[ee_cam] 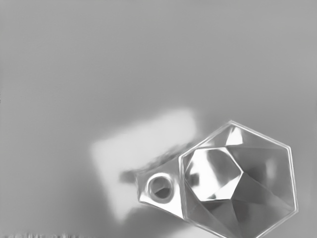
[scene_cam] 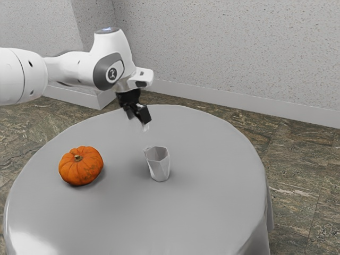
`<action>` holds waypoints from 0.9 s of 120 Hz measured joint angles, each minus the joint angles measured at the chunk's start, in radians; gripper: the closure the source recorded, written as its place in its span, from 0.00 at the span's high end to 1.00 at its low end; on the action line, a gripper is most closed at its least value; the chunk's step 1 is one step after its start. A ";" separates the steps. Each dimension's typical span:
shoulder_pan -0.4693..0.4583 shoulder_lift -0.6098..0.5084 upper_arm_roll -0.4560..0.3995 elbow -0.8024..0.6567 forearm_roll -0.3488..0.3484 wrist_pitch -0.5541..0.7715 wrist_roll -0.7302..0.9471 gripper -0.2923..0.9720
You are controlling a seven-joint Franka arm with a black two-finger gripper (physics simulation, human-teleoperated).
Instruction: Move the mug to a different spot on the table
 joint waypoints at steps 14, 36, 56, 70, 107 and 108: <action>-0.004 0.004 -0.003 0.000 -0.034 -0.007 -0.256 0.77; -0.003 0.050 0.033 0.011 -0.061 -0.012 -0.637 0.77; -0.002 0.105 0.054 0.026 -0.065 0.014 -0.961 0.77; -0.002 0.149 0.049 0.031 -0.069 0.040 -1.169 0.77; -0.002 0.224 0.027 0.040 -0.093 0.100 -1.560 0.77; -0.001 0.225 0.026 0.040 -0.093 0.102 -1.568 0.77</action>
